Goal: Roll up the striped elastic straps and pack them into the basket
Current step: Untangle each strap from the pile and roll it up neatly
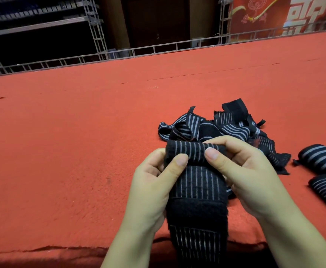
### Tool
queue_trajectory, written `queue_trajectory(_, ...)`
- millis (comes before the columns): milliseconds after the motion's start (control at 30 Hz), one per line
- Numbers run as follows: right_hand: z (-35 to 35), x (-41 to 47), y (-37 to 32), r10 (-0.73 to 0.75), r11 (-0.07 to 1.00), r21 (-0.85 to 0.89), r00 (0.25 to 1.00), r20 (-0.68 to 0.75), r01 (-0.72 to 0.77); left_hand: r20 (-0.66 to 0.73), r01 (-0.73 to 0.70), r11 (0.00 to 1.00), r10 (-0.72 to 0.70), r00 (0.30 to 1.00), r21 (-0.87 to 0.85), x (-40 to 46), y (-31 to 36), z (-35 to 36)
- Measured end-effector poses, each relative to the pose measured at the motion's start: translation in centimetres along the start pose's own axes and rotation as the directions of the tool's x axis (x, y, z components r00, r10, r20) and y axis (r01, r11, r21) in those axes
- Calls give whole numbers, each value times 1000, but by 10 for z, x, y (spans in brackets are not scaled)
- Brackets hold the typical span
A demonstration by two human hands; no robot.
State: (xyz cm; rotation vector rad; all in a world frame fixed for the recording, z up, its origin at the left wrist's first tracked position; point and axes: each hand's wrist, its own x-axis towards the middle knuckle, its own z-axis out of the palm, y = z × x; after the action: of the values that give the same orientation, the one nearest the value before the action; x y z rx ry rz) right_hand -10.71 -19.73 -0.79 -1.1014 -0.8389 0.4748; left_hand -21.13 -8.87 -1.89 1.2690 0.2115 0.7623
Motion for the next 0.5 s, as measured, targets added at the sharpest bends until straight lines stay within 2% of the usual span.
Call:
queue_trajectory(100, 4, 1, 0, -76, 997, 26, 994, -75, 78, 48, 34, 998, -32, 998, -44, -1, -1, 1)
queue_trajectory(233, 5, 4, 3, -229, 971, -117, 953, -199, 208, 12, 19, 999, -19, 1000, 45, -3, -4, 7)
queue_trajectory(500, 8, 3, 8, -332, 893, -372, 928, -167, 252, -66, -28, 992, 36, 997, 126, 0, -5, 15)
